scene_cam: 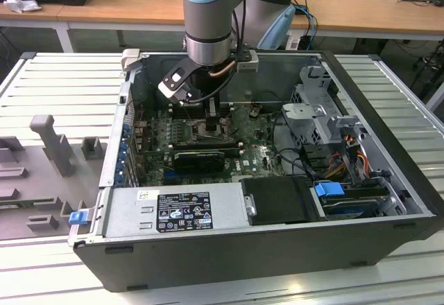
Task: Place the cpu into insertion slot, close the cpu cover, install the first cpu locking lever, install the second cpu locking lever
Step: 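Place the cpu into insertion slot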
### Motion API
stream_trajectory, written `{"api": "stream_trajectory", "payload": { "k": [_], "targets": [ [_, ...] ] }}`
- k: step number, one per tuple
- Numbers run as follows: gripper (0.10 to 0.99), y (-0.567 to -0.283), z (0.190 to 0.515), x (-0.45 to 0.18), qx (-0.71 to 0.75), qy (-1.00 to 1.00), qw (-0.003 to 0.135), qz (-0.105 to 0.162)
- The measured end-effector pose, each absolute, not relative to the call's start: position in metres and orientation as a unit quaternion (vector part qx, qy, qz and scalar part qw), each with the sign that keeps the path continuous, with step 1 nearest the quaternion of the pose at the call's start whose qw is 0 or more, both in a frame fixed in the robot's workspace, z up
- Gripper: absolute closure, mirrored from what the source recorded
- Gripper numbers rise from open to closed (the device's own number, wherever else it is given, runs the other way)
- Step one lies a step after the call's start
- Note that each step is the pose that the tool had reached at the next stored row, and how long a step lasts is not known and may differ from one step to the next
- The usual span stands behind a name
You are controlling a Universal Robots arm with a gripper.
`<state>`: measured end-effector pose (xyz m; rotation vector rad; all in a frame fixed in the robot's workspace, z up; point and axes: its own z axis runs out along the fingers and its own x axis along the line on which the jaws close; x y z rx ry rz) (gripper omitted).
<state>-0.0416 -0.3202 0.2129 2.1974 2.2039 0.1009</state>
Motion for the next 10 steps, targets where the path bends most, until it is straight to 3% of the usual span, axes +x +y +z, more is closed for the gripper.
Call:
{"api": "stream_trajectory", "payload": {
  "k": [2,4,5,10],
  "targets": [
    [0.925,-0.320,0.215,-0.042,0.706,0.708,0.014,0.032],
    [0.925,-0.320,0.217,-0.042,0.706,0.708,0.014,0.032],
    [0.980,-0.320,0.218,-0.042,0.706,0.708,0.014,0.032],
    [0.980,-0.320,0.226,-0.042,0.706,0.708,0.014,0.032]
  ]
}}
